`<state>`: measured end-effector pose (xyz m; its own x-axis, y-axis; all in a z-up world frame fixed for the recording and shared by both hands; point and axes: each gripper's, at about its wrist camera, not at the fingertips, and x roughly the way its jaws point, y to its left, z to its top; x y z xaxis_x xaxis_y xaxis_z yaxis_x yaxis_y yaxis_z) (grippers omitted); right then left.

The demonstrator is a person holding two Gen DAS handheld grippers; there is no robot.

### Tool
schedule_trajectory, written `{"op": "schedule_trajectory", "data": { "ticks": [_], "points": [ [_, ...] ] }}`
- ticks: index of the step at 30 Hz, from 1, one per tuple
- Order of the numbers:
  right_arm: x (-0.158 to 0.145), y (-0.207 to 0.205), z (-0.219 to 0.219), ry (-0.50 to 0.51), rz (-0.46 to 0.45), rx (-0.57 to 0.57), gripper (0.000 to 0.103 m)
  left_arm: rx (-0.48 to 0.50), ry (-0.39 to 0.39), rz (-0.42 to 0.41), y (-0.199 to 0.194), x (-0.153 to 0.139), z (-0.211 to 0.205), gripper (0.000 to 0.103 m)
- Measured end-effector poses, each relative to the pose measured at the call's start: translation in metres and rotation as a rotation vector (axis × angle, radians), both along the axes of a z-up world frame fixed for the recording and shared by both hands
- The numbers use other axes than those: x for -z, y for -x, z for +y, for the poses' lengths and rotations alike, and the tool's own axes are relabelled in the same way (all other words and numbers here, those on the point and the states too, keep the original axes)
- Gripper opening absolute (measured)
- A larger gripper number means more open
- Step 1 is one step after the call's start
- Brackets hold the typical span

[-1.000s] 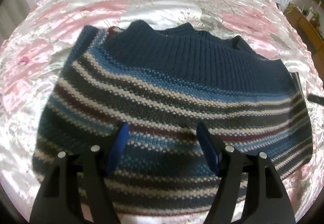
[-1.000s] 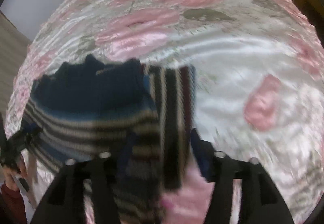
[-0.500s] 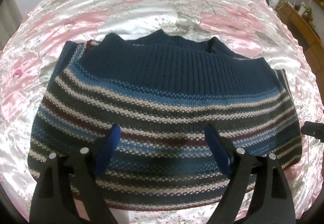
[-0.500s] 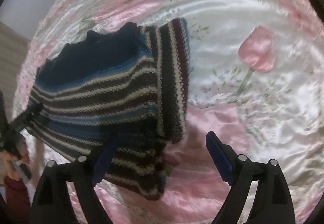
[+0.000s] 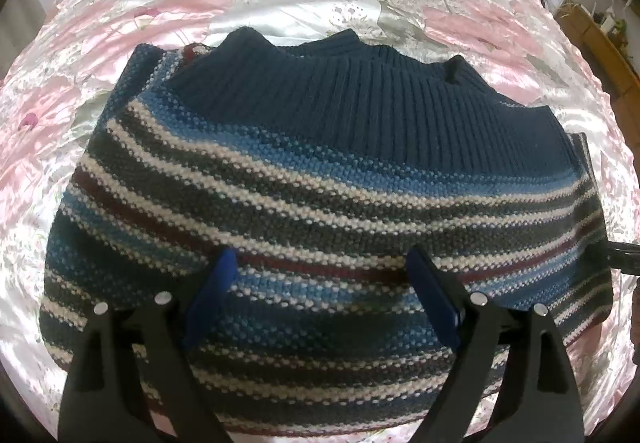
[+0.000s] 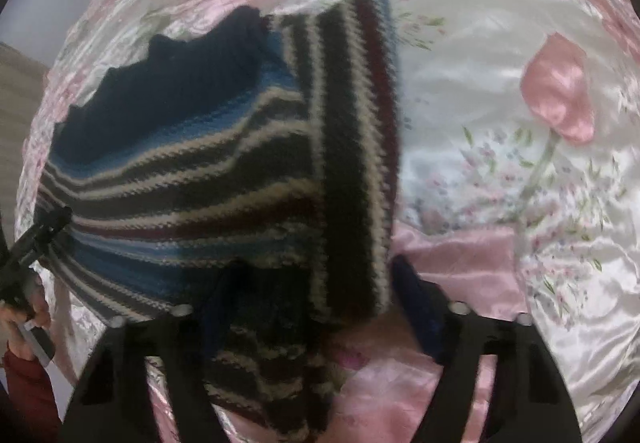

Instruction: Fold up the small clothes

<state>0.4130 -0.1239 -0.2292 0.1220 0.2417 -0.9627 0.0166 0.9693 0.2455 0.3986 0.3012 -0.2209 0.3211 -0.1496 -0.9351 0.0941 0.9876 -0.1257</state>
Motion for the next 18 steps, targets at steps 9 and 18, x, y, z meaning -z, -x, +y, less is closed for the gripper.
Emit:
{"op": "schedule_trajectory", "data": {
  "ticks": [9, 18],
  "points": [
    [-0.043, 0.011, 0.011, -0.048, -0.138, -0.055, 0.032, 0.001, 0.028, -0.007, 0.003, -0.011, 0.003, 0.087],
    [0.005, 0.017, -0.01, -0.094, -0.052, 0.047, 0.033, 0.011, -0.002, 0.003, 0.0, 0.012, 0.004, 0.087]
  ]
}}
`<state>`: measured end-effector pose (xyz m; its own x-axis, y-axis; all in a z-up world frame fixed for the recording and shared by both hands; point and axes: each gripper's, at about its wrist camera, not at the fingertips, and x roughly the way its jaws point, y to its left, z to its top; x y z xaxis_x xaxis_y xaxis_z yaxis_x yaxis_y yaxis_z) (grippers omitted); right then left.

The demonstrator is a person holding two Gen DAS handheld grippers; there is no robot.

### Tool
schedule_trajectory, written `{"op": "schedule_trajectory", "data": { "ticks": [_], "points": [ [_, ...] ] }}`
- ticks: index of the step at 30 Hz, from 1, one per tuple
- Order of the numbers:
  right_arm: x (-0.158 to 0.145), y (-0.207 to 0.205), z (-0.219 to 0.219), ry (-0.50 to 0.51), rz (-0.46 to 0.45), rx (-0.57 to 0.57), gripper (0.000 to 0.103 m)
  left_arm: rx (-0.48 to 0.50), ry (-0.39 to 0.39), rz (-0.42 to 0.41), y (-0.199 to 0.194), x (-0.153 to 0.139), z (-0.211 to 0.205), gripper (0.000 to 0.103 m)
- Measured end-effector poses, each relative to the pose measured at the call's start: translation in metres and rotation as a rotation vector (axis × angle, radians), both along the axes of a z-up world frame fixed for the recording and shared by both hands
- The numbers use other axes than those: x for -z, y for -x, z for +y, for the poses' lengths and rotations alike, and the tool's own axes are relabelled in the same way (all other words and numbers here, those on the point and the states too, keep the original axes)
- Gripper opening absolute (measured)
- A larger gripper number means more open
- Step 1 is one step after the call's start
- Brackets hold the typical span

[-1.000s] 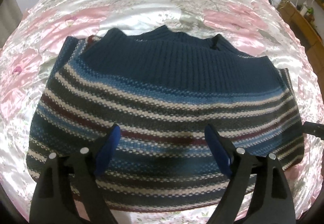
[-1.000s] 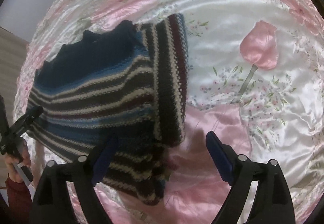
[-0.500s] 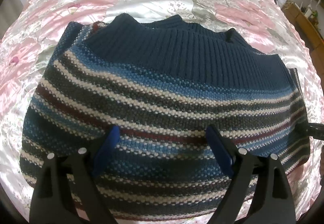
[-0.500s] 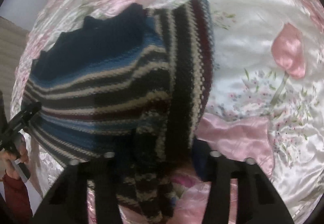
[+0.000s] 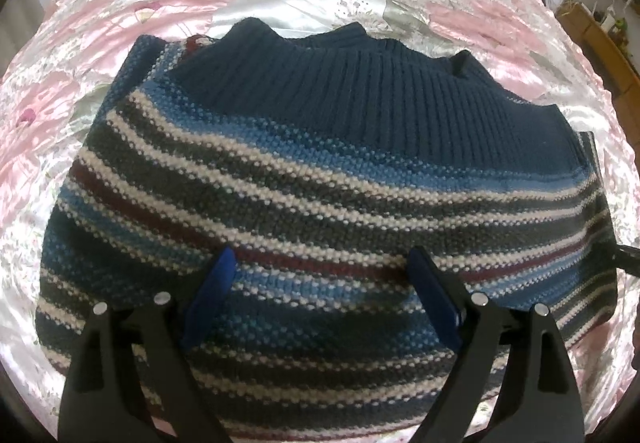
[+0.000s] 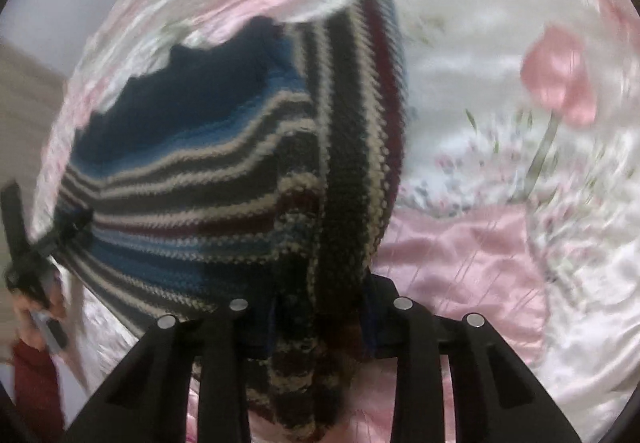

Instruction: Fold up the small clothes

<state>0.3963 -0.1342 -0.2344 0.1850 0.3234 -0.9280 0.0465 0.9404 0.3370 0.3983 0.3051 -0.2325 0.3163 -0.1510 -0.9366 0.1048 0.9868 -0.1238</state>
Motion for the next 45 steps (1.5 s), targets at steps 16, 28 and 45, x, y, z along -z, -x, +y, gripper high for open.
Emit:
{"op": "schedule_trajectory", "data": {
  "ticks": [16, 28, 45],
  "points": [
    [-0.011, -0.009, 0.016, 0.067, 0.036, 0.056, 0.034, -0.005, 0.044, -0.014, 0.009, -0.025, 0.014, 0.089],
    [-0.077, -0.027, 0.107, 0.015, -0.053, -0.079, 0.033, -0.024, 0.065, -0.055, 0.021, -0.06, 0.077, 0.089],
    [-0.076, -0.032, 0.274, 0.076, -0.079, -0.337, 0.035, -0.095, 0.119, -0.04, 0.024, -0.056, 0.116, 0.089]
  ]
}}
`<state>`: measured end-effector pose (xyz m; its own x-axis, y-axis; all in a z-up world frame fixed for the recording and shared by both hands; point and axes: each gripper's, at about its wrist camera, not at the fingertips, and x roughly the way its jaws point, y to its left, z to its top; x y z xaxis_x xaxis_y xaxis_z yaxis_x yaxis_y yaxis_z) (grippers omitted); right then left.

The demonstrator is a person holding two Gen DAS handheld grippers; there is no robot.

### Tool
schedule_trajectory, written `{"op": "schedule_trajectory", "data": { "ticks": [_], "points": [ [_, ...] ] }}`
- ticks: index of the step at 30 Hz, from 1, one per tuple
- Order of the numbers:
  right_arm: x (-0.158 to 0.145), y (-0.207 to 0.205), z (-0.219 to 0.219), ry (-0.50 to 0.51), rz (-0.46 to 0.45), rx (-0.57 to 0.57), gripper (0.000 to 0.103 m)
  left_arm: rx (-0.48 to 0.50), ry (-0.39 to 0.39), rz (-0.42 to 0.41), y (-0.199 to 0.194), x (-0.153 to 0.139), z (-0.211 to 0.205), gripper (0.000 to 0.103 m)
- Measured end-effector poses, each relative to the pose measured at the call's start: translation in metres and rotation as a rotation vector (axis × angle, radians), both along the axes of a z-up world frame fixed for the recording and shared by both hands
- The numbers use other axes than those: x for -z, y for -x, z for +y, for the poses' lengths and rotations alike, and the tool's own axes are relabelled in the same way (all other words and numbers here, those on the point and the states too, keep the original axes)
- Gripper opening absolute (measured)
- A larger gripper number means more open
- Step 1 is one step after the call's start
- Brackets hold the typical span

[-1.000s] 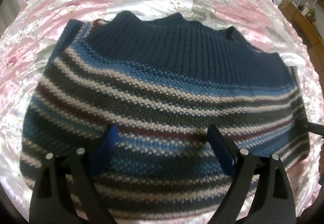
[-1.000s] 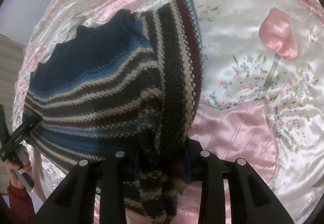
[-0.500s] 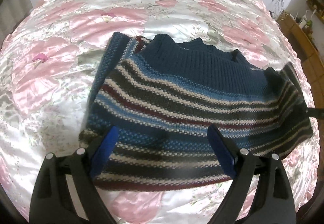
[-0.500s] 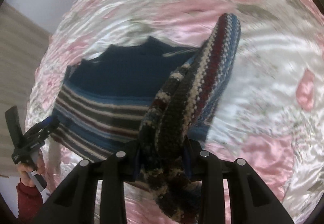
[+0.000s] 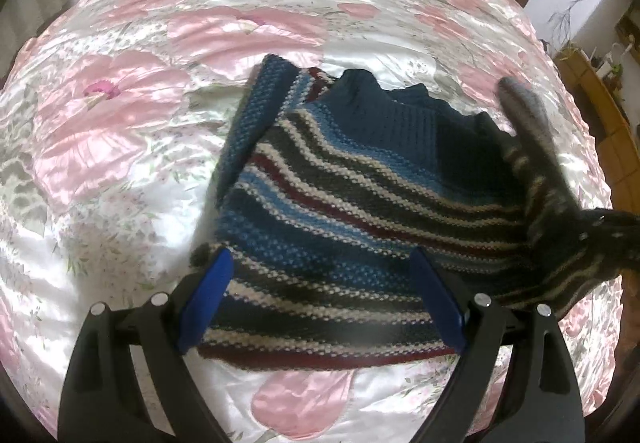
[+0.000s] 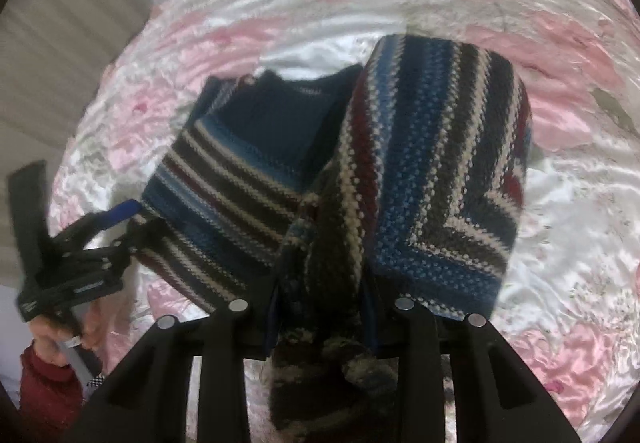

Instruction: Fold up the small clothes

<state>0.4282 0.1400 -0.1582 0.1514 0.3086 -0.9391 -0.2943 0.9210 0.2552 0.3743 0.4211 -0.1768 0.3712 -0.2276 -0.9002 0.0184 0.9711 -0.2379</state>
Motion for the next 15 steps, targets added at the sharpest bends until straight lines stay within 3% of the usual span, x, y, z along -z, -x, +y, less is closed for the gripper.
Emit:
{"op": "schedule_trajectory", "data": {
  "ticks": [2, 6, 11, 15],
  "points": [
    [0.011, 0.001, 0.007, 0.012, 0.023, -0.003, 0.041, -0.008, 0.014, 0.004, -0.001, 0.001, 0.0, 0.089],
    [0.027, 0.004, 0.011, -0.103, 0.11, 0.0, 0.053, -0.004, 0.023, 0.006, -0.002, 0.0, -0.004, 0.089],
    [-0.006, 0.017, -0.007, -0.129, 0.04, -0.016, 0.052, 0.014, 0.062, 0.003, -0.005, -0.01, -0.016, 0.089],
    [-0.029, 0.026, -0.039, -0.049, -0.028, 0.01, 0.052, 0.053, 0.127, 0.008, -0.007, -0.018, -0.041, 0.09]
  ]
}}
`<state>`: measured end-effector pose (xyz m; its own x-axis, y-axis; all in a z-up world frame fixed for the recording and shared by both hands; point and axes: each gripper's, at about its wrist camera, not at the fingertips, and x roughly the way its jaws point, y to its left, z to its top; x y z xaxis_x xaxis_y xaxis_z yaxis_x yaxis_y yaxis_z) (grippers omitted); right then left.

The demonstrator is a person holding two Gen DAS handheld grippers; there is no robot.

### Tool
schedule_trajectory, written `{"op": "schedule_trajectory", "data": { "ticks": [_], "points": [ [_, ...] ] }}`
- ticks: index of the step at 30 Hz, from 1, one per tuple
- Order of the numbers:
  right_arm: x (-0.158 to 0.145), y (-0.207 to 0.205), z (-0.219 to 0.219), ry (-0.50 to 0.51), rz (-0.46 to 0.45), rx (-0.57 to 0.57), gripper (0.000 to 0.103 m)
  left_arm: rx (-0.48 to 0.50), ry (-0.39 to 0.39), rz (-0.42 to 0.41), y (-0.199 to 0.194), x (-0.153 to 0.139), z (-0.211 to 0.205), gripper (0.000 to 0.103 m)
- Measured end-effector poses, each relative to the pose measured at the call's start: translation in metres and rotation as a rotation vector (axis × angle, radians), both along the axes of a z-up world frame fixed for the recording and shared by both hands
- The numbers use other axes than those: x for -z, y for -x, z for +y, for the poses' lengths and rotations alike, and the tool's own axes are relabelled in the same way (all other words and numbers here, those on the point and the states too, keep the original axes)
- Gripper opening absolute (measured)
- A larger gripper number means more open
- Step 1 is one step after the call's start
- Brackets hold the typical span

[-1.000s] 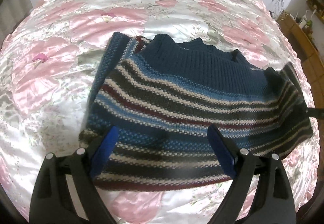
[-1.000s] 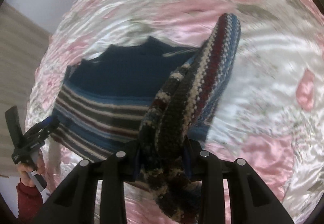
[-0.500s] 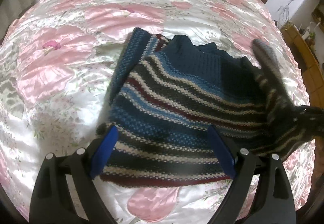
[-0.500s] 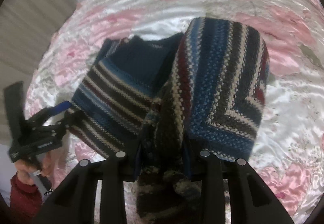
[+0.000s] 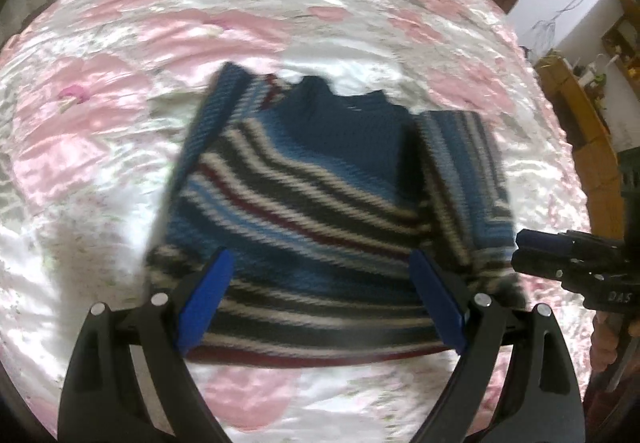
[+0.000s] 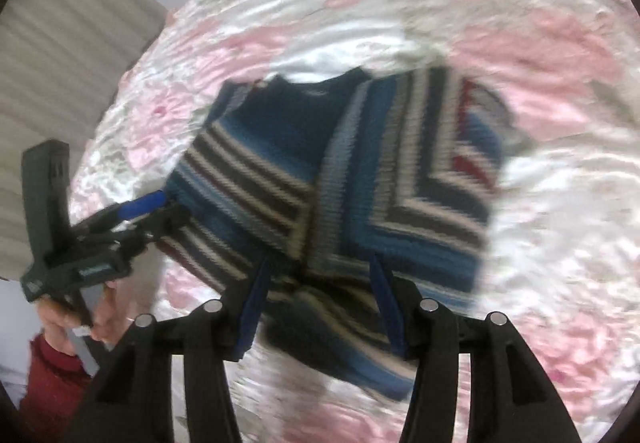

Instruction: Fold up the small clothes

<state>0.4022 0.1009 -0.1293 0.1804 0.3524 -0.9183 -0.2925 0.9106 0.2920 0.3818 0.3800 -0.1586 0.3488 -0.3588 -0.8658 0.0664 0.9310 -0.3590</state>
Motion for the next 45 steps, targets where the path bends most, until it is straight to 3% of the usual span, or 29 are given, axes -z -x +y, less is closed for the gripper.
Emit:
{"op": "schedule_trajectory", "data": {
  "ticks": [3, 11, 18, 21, 26, 30, 33, 36, 38, 45],
  "points": [
    [0.004, 0.004, -0.028, 0.094, -0.018, 0.042, 0.053, 0.03, 0.048, 0.028, -0.004, 0.003, -0.024, 0.09],
    [0.039, 0.021, -0.089, 0.093, 0.045, 0.132, 0.053, 0.101, 0.084, 0.115, -0.016, 0.031, -0.085, 0.09],
    [0.05, 0.03, -0.113, 0.054, 0.061, 0.172, 0.057, 0.093, 0.136, 0.218, -0.028, 0.066, -0.11, 0.09],
    [0.054, 0.034, -0.121, 0.054, 0.062, 0.177, 0.057, 0.095, 0.146, 0.222, -0.029, 0.069, -0.117, 0.09],
    [0.058, 0.036, -0.129, 0.04, 0.066, 0.191, 0.057, 0.12, 0.23, 0.247, -0.028, 0.065, -0.129, 0.09],
    [0.06, 0.038, -0.131, 0.027, 0.071, 0.196, 0.057, 0.127, 0.197, 0.254, -0.028, 0.07, -0.145, 0.089],
    [0.06, 0.04, -0.132, 0.025, 0.074, 0.196, 0.058, 0.113, 0.147, 0.255, -0.03, 0.076, -0.148, 0.077],
    [0.06, 0.042, -0.135, 0.024, 0.075, 0.201, 0.059, 0.078, 0.147, 0.233, -0.03, 0.069, -0.146, 0.045],
    [0.061, 0.043, -0.14, 0.028, 0.077, 0.214, 0.06, 0.079, 0.153, 0.206, -0.027, 0.06, -0.144, 0.031],
    [0.067, 0.048, -0.149, 0.012, 0.103, 0.253, 0.06, 0.119, 0.15, 0.046, -0.018, 0.022, -0.151, 0.023]
  ]
}}
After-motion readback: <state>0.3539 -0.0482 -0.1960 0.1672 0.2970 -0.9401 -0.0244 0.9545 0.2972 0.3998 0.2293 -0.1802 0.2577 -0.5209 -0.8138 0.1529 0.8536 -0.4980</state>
